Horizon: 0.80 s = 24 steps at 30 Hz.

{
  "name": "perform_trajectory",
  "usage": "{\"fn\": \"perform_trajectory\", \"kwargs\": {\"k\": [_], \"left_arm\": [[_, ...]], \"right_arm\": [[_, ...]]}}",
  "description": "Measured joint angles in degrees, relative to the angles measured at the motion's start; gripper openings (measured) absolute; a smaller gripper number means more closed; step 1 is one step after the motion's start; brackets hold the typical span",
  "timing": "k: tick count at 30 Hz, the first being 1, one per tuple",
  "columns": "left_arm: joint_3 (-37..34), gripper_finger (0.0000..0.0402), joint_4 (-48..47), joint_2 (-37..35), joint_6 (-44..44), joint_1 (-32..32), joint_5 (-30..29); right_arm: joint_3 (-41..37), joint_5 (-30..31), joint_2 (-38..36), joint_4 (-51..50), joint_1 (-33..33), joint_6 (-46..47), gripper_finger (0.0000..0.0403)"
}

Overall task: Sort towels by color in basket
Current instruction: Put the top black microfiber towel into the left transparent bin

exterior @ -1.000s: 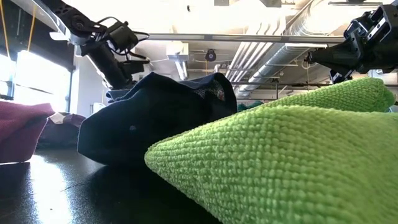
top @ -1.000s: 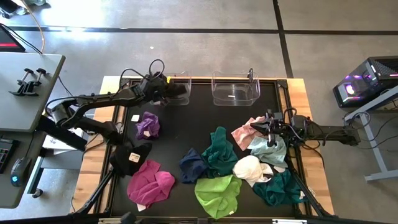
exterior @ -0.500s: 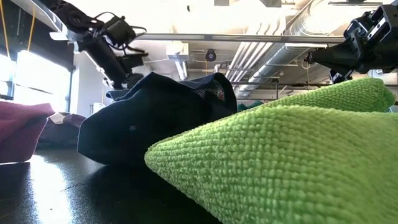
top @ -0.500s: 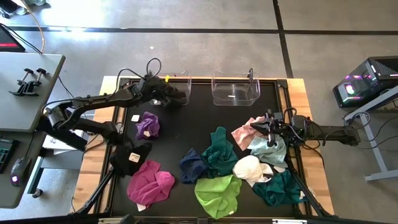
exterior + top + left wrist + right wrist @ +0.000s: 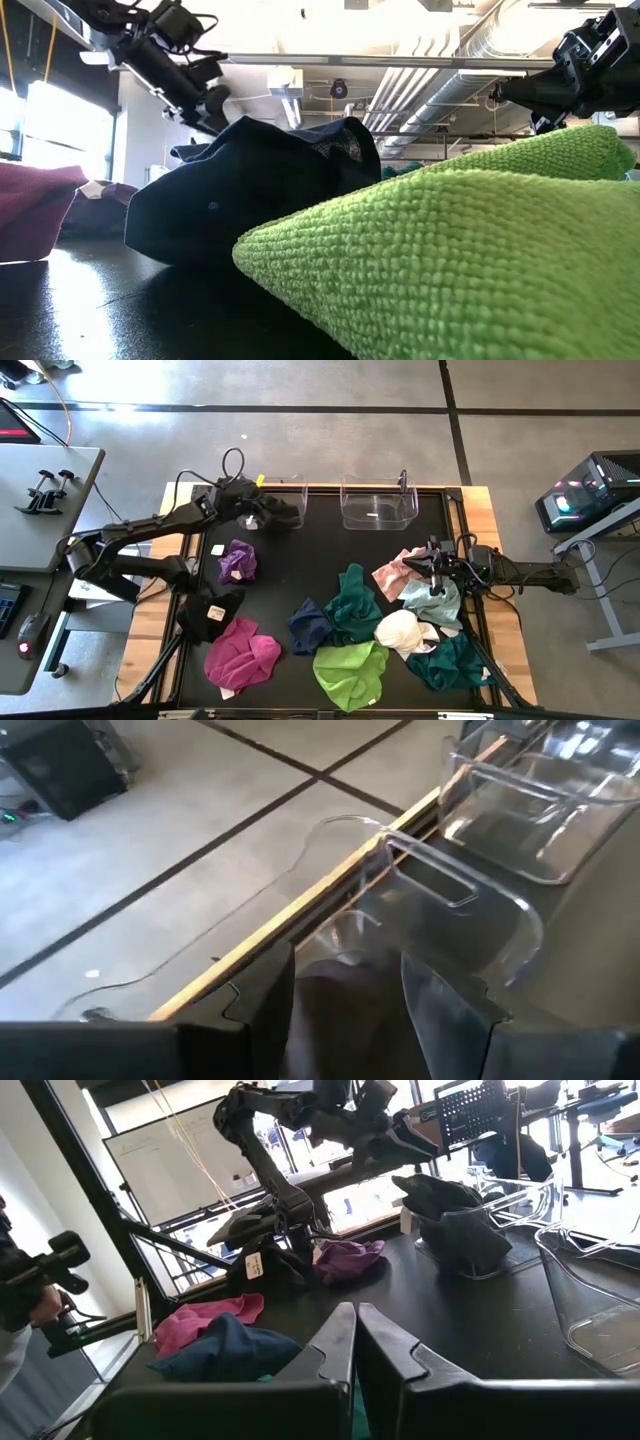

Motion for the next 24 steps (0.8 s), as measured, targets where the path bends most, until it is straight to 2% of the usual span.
{"fn": "perform_trajectory", "kwargs": {"k": [7,13,19,24], "left_arm": [[0.0,0.0166,-5.4,5.1,-4.6,2.1,0.1],[0.4,0.0132,-3.2,14.2,-5.3,6.2,4.9],[4.6,0.0094,-3.9,21.8,-2.3,8.6,2.0],[9.0,0.0088,-8.7,22.5,-1.1,8.7,-0.2]], "right_arm": [[0.0,0.0,0.0,0.0,0.0,0.0,0.0002],[0.0,0.0,0.0,0.0,0.0,0.0,0.0002],[0.0,0.0,0.0,0.0,0.0,0.0,0.0002],[0.0,0.0,0.0,0.0,0.0,0.0,0.0002]]}}
